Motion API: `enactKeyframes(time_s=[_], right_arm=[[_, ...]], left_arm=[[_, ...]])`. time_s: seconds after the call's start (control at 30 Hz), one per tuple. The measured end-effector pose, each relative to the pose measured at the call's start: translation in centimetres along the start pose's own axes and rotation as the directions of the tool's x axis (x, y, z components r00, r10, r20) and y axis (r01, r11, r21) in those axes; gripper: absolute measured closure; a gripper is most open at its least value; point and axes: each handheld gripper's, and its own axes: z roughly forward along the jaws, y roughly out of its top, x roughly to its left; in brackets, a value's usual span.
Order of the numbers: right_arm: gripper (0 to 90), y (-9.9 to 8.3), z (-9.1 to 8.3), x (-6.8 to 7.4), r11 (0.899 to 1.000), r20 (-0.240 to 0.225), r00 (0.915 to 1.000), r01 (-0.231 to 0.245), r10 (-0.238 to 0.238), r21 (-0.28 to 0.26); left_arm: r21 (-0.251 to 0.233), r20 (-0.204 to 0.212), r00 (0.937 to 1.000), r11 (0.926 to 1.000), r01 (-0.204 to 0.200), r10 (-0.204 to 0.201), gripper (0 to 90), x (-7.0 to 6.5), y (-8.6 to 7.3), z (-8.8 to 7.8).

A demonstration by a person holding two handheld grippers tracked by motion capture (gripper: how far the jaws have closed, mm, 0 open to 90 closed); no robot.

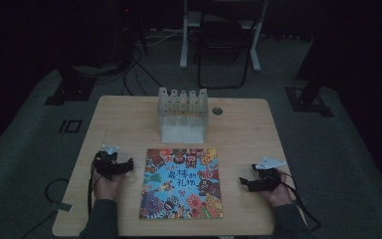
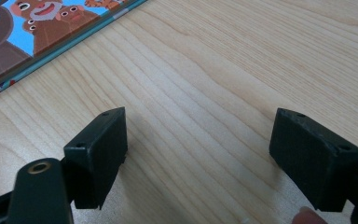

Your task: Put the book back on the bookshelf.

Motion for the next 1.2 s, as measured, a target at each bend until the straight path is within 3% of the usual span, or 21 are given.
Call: enactKeyframes(time_s=[0.4, 0.6, 0.73, 1.2], right_arm=[[11.2, 0.1, 0.1, 0.5, 1.0, -0.023, 0.9994, 0.025, -0.024, 0.016], [16.2, 0.2, -0.1, 1.1, 1.0, -0.002, 0.9998, 0.02, -0.02, 0.011], [20.9, 1.3, -1.0, 1.7, 0.999, 0.021, 0.9995, 0.024, -0.023, -0.043], [22.3, 3.1, -1.8, 2.7, 0.997, 0.053, 0.997, 0.059, -0.056, -0.058]], left_arm=[[-0.001, -0.005, 1.0, 1.0, 0.002, -0.002, 9.7, 0.0, -0.2, -0.2], [-0.002, -0.003, 1.0, 1.0, 0.002, -0.002, 9.8, 0.1, -0.3, -0.3], [-0.001, -0.002, 1.0, 1.0, 0.0, 0.0, 9.8, 0.1, -0.3, -0.3], [0.0, 0.0, 1.0, 1.0, -0.001, 0.001, 9.8, 0.1, -0.3, -0.3]])
